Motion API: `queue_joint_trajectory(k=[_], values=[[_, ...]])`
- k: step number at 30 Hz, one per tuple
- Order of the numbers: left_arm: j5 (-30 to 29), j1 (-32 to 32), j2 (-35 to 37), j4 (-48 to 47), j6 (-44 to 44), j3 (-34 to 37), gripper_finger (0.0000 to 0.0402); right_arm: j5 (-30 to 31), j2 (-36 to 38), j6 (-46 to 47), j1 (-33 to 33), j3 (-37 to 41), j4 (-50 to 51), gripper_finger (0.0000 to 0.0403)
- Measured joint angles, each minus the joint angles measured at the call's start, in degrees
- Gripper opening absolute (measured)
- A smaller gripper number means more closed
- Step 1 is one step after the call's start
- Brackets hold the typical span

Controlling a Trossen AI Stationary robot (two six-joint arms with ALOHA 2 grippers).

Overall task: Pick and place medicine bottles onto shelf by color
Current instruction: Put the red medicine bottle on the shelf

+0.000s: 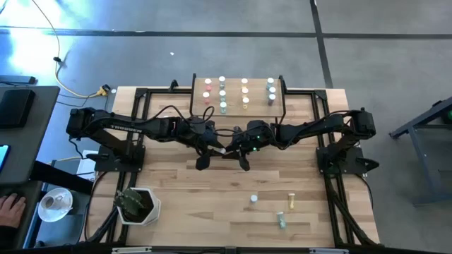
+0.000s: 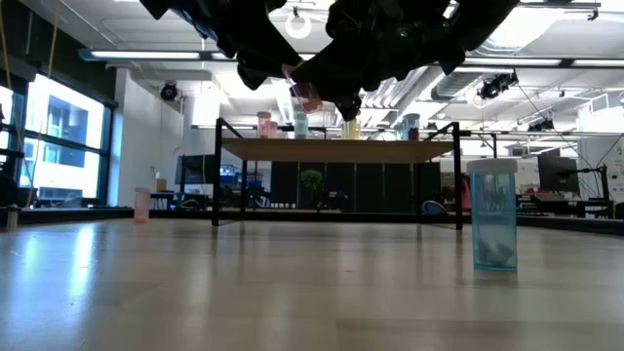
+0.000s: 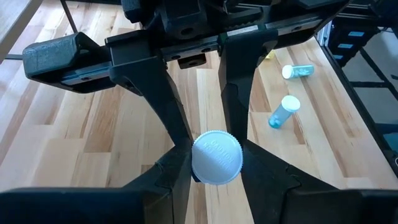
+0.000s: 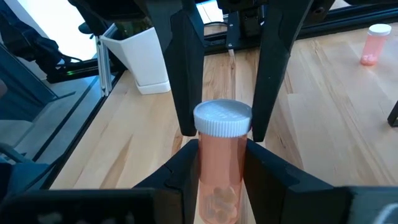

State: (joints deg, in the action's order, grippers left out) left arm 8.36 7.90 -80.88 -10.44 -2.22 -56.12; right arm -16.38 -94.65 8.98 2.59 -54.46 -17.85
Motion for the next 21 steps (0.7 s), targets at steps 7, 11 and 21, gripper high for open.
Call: queue_joint_trajectory(k=[7, 11, 21], values=[[0.04, -0.02, 0.0, -0.37, -0.11, 0.0, 0.0113, 0.8, 0.0, 0.04, 0.02, 0.0, 0.11, 0.0155], [-0.38, -0.02, 0.0, -1.52, -0.1, 0.02, 0.0113, 0.76, 1.12, 0.02, 0.28, 0.0, 1.47, 0.0185], [-4.94, 0.49, 0.2, -2.28, 0.36, 0.02, 0.0113, 0.72, 7.02, -0.08, 2.22, -0.02, 8.41, 0.0197]])
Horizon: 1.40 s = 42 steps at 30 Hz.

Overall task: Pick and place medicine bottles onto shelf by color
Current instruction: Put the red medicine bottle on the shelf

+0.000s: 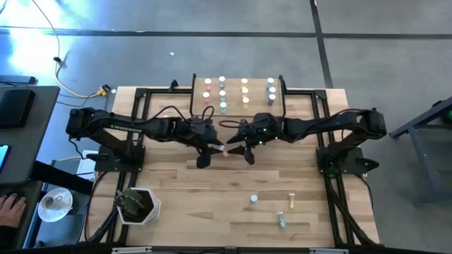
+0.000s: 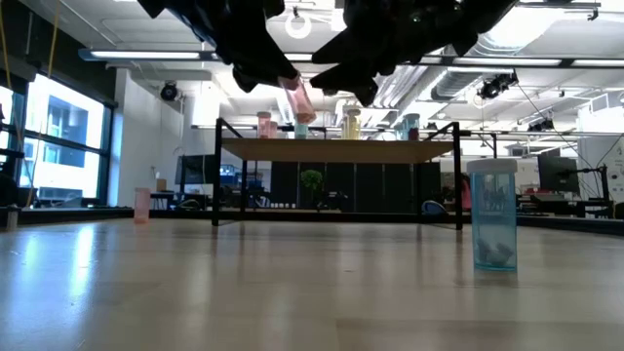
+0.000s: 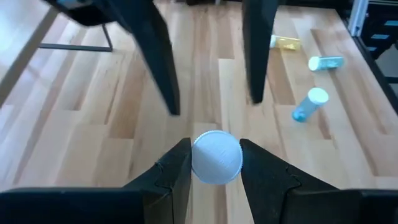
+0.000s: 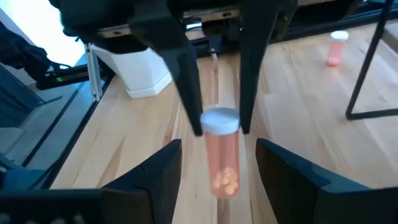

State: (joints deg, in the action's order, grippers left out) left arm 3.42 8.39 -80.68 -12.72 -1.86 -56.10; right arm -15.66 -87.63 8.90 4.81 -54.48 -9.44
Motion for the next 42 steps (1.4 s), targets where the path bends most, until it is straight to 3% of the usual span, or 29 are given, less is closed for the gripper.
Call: queue_joint_trajectory(k=[24, 33, 42], values=[[-7.13, 13.61, 14.97, -12.1, 3.76, -0.61, 0.0113, 2.41, 14.84, -3.82, 4.58, 0.0, 10.96, 0.0197], [-7.08, 18.13, 13.93, -19.53, 6.99, -9.35, 0.0113, 2.56, 14.82, -3.82, 4.58, 0.0, 11.96, 0.0197], [-7.04, 22.24, 12.54, -21.09, 7.05, -10.84, 0.0113, 2.56, 14.79, -3.55, 4.58, 0.0, 12.71, 0.0197]])
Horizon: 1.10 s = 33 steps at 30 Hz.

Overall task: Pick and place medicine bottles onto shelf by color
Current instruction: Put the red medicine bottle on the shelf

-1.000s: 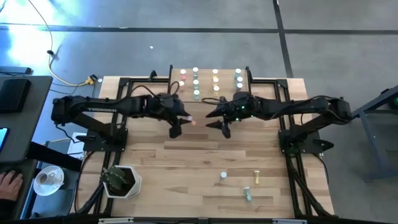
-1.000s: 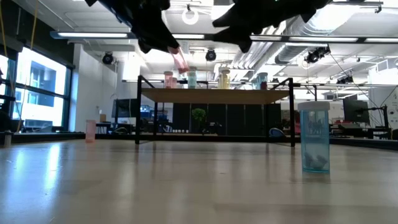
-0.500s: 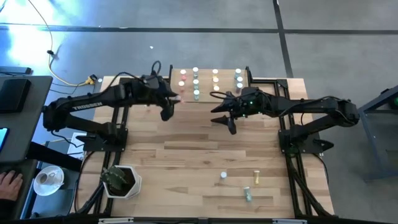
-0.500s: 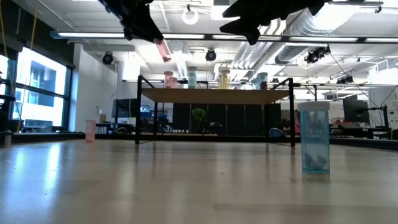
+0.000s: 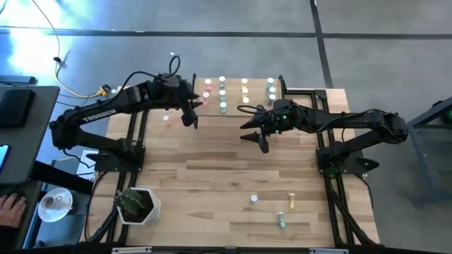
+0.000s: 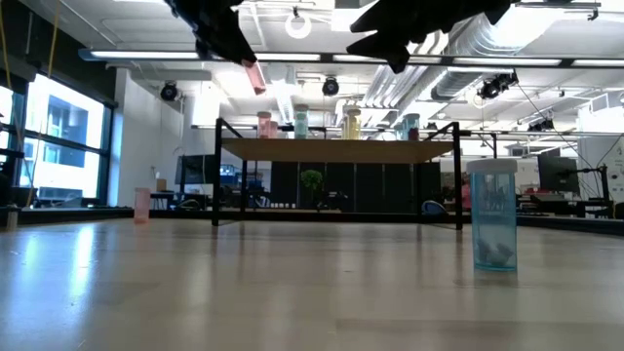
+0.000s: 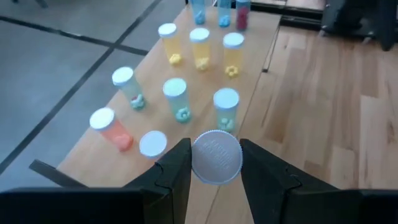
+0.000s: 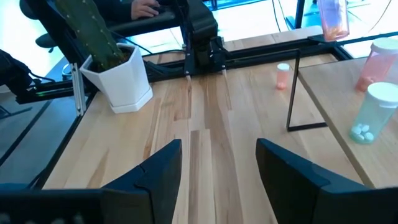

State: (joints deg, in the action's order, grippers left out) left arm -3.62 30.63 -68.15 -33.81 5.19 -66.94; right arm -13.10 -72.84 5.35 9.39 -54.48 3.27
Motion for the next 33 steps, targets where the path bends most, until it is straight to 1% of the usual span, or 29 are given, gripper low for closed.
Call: queue_joint_trajectory(k=[6, 11, 16, 23, 33], values=[[-0.08, 0.62, -3.64, -0.23, 0.0, -0.1, 0.0113, 0.0, -0.02, 0.17, 0.0, 0.0, 0.38, 0.0197], [-1.86, 0.59, -7.33, -5.73, 0.46, -4.58, 0.0113, -0.02, -0.02, 0.17, 0.0, 0.0, 0.39, 0.0197], [-2.01, 0.59, -9.6, -6.86, 0.55, -7.43, 0.0113, -0.02, -0.02, 0.17, 0.0, 0.0, 0.39, 0.0197], [-2.05, 0.44, -12.75, -10.69, 0.5, -7.56, 0.0113, -0.04, -0.02, 0.17, 0.0, 0.0, 0.87, 0.0197], [-2.91, 0.51, -15.46, -10.51, 1.05, -7.54, 0.0113, -0.09, -0.02, 0.17, 0.0, 0.0, 0.98, 0.0197]])
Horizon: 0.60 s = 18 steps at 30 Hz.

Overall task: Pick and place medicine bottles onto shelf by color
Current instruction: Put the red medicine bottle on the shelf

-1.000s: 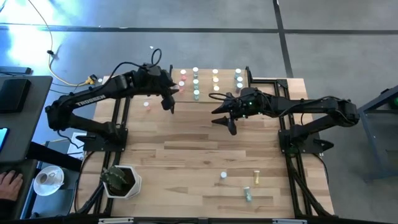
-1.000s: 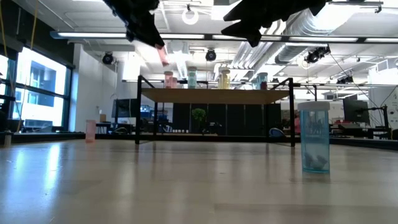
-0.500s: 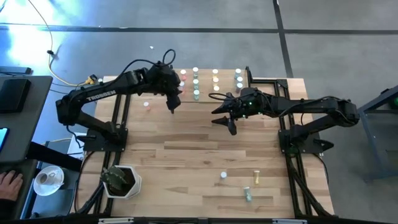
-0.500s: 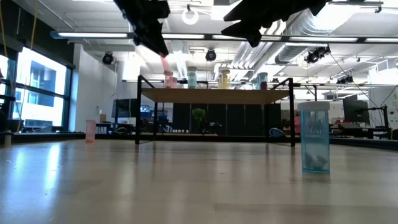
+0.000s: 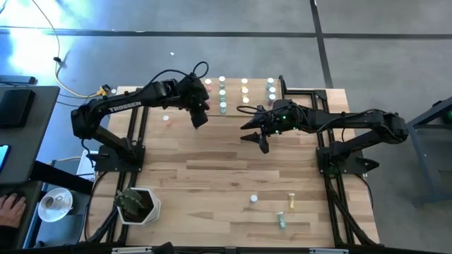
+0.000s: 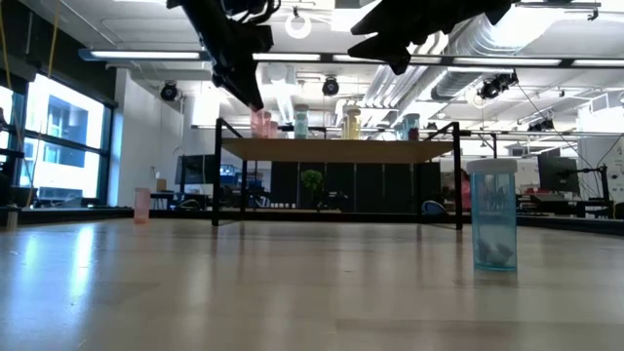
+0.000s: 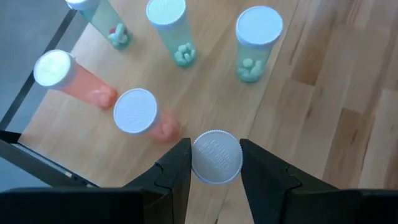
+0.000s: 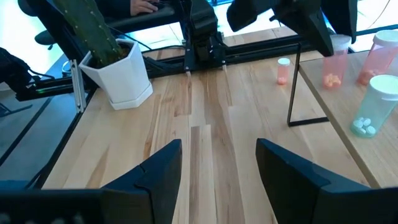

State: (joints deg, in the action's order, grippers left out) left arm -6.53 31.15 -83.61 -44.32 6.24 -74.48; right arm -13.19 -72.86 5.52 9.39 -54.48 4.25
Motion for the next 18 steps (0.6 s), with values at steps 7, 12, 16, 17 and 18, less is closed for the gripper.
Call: queue_joint_trajectory(k=[7, 12, 16, 17, 18], values=[[-0.18, 0.01, -1.27, 1.47, 0.14, -0.04, 0.0113, -0.02, 0.0, 0.0, 0.0, 0.0, 0.02, 0.0197], [-0.17, 0.01, -1.32, 1.44, 1.03, -0.04, 0.0113, -0.02, 0.0, 0.0, 0.0, 0.0, 0.42, 0.0197], [-0.17, 0.01, -1.32, 1.44, 1.51, -0.04, 0.0113, -0.02, 0.0, 0.0, 0.0, 0.0, 0.46, 0.0197], [-0.16, 0.01, -1.32, 1.49, 1.51, -0.04, 0.0113, -0.02, 0.0, 0.02, 0.0, 0.0, 0.46, 0.0197], [-0.14, 0.01, -1.34, 1.61, 1.51, -0.04, 0.0113, -0.02, 0.0, 0.01, 0.0, 0.0, 0.46, 0.0197]])
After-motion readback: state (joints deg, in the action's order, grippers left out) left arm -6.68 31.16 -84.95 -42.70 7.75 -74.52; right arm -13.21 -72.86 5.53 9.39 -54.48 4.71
